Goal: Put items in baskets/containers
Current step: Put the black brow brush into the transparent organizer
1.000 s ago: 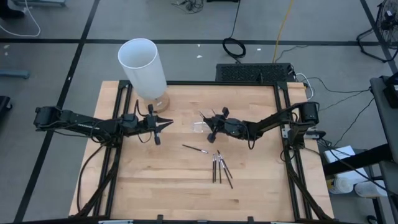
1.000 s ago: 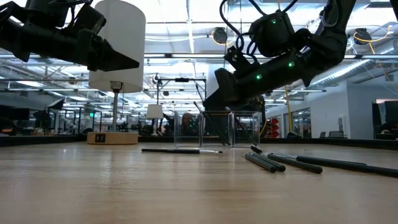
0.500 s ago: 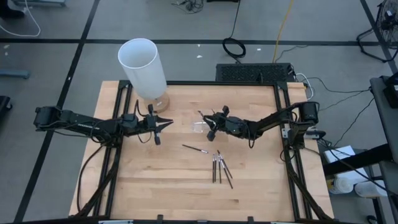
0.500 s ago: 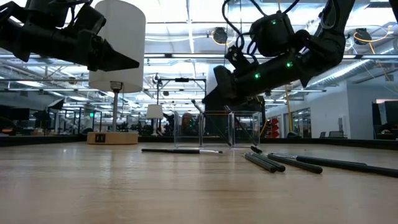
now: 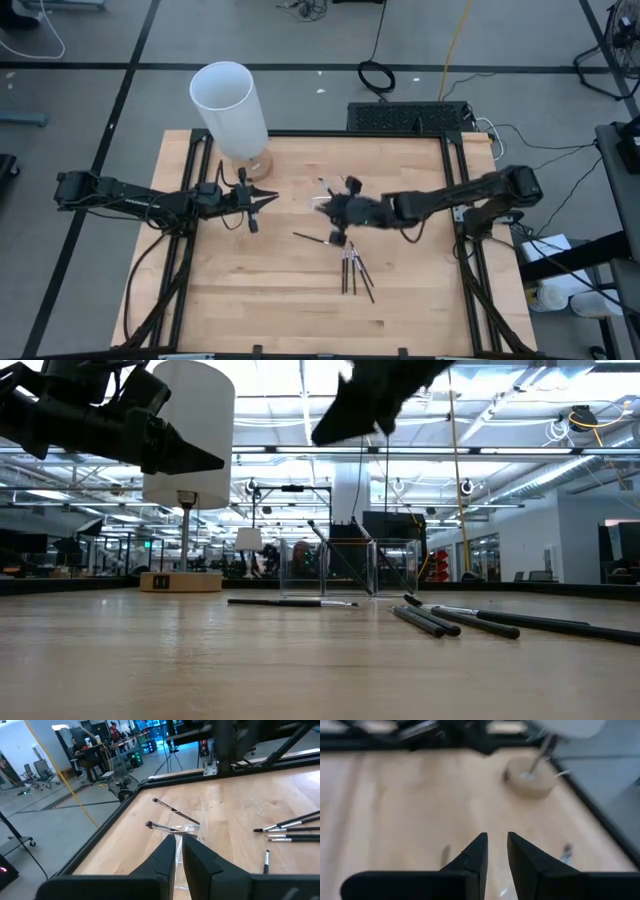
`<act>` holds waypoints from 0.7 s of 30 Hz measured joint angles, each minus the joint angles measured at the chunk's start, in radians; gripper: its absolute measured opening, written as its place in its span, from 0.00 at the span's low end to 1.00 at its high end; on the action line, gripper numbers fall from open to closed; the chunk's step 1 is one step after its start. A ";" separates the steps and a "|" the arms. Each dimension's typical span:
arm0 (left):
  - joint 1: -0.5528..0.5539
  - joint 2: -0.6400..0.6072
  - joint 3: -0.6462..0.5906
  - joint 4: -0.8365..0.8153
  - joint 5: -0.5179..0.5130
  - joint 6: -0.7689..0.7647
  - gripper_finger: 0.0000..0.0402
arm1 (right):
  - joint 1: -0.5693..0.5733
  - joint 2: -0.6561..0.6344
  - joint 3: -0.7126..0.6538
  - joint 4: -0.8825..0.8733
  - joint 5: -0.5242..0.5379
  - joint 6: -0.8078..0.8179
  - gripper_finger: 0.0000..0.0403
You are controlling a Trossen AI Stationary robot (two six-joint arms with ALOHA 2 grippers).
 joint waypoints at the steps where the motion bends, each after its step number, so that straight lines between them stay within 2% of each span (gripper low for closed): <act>1: 0.000 0.000 0.000 0.000 0.003 -0.001 0.10 | 0.029 0.009 0.032 -0.062 0.000 0.028 0.16; 5: 0.000 0.000 0.000 0.000 0.004 -0.011 0.10 | 0.138 0.019 0.079 -0.227 0.000 0.168 0.16; 12: 0.000 0.000 0.000 0.000 0.005 -0.012 0.10 | 0.308 0.059 0.054 -0.409 0.000 0.504 0.16; 17: 0.000 0.000 0.000 0.007 0.005 -0.014 0.10 | 0.340 0.144 -0.021 -0.418 -0.015 0.688 0.16; 21: 0.000 0.000 0.000 0.007 0.005 -0.014 0.10 | 0.346 0.208 -0.061 -0.427 -0.049 0.763 0.16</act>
